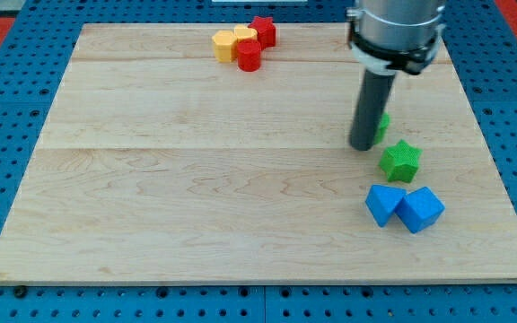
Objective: Push the blue cube into the blue triangle
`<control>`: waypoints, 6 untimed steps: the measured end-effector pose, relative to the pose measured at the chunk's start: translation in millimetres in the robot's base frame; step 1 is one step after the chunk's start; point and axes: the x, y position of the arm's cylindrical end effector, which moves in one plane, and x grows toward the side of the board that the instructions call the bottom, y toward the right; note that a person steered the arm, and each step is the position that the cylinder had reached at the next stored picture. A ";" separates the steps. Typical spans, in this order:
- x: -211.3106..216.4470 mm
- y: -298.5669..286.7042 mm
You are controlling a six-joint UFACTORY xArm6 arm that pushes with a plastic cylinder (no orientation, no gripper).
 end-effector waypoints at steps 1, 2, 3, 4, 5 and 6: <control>7.8 80.0; 67.0 98.8; 124.1 70.5; 108.3 30.6; 88.5 14.3; 80.0 27.0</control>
